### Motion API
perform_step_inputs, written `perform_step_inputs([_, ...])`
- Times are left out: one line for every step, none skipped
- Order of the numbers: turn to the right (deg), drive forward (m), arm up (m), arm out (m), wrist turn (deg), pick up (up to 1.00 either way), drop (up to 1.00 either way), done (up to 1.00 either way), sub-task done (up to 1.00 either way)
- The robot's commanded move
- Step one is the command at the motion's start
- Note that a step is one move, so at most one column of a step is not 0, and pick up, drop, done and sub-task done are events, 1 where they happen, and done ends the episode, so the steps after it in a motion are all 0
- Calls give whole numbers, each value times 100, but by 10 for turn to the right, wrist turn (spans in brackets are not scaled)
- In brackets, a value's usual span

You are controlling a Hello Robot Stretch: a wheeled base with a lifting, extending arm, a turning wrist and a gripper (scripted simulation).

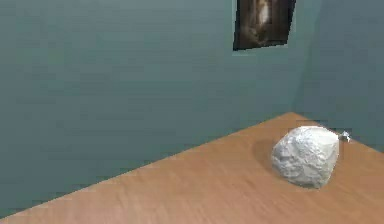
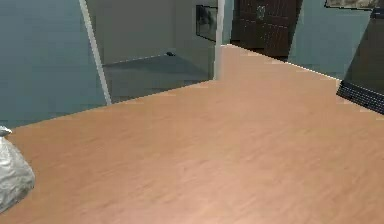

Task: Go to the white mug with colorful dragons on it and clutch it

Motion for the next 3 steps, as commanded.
perform_step_inputs([450, 0, 0, 0, 0, 0, 0, 0, 0])
perform_step_inputs([450, 0, 0, 0, 0, 0, 0, 0, 0])
perform_step_inputs([450, 0, 0, 0, 0, 0, 0, 0, 0])
